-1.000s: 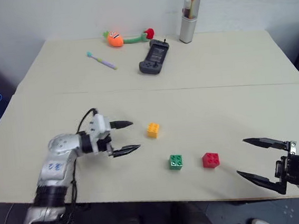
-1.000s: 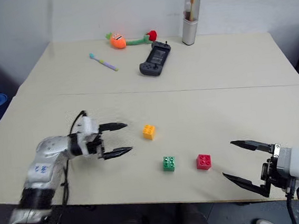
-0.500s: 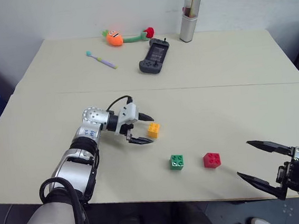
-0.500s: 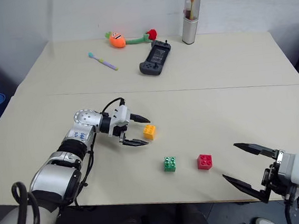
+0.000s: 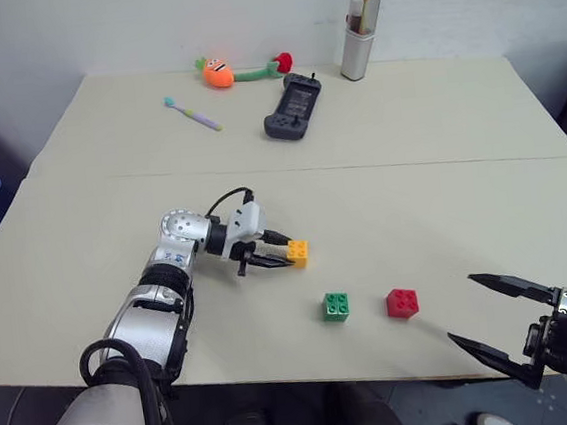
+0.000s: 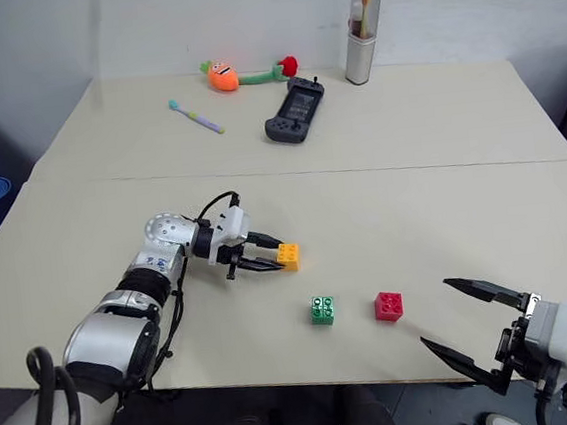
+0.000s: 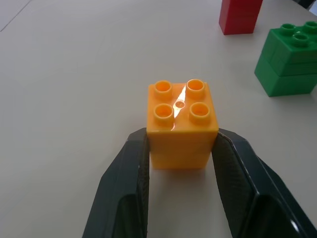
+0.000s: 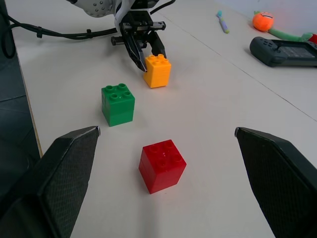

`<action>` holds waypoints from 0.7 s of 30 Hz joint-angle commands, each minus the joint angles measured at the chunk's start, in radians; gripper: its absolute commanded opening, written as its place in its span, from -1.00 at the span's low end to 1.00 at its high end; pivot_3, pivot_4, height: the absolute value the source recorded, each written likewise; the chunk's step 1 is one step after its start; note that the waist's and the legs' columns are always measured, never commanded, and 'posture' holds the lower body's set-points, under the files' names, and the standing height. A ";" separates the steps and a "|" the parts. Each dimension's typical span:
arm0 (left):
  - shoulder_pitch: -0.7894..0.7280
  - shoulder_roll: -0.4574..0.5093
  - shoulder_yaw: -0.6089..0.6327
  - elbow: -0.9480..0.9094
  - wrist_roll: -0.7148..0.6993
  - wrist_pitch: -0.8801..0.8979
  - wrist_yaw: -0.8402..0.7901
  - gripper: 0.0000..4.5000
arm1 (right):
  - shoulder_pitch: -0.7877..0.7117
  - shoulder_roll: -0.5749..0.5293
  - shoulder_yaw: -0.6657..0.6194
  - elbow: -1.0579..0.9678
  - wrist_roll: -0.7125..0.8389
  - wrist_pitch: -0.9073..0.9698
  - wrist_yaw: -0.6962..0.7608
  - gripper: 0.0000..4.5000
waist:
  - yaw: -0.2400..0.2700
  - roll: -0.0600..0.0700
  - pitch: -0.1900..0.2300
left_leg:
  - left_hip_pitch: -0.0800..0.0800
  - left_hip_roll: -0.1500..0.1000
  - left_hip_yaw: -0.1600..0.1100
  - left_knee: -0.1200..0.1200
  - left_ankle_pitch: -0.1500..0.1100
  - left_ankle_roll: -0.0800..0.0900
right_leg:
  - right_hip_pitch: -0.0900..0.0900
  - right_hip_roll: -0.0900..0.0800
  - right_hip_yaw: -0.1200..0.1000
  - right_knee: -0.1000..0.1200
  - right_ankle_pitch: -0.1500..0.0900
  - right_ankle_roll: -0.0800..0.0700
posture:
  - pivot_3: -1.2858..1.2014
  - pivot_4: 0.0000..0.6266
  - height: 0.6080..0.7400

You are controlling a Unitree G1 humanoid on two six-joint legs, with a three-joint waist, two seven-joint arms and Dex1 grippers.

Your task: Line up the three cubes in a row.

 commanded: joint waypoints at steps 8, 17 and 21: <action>0.385 0.217 -0.001 -0.775 -0.205 0.317 -0.076 -0.35 | -0.017 -0.051 -0.017 -0.015 0.049 0.035 0.043 1.00 | -0.019 0.001 0.000 | 0.002 0.001 0.000 0.000 0.000 -0.001 | 0.001 -0.002 0.002 0.003 0.000 0.000 | 0.03 -0.52 1.00; 0.545 0.241 -0.025 -0.984 -0.181 0.409 0.072 -0.35 | -0.030 -0.068 -0.007 0.018 0.037 0.038 0.092 1.00 | -0.007 0.001 0.000 | 0.003 0.000 -0.001 0.001 -0.001 0.002 | 0.002 -0.003 0.002 0.003 0.000 -0.001 | 0.03 -0.52 1.00; 0.570 0.261 -0.030 -0.967 -0.161 0.375 0.088 -0.35 | -0.037 -0.064 -0.002 0.019 0.031 0.040 0.094 1.00 | -0.016 0.001 0.000 | 0.003 0.000 -0.001 0.001 -0.001 0.002 | 0.002 -0.002 0.002 0.003 0.000 -0.001 | 0.03 -0.52 1.00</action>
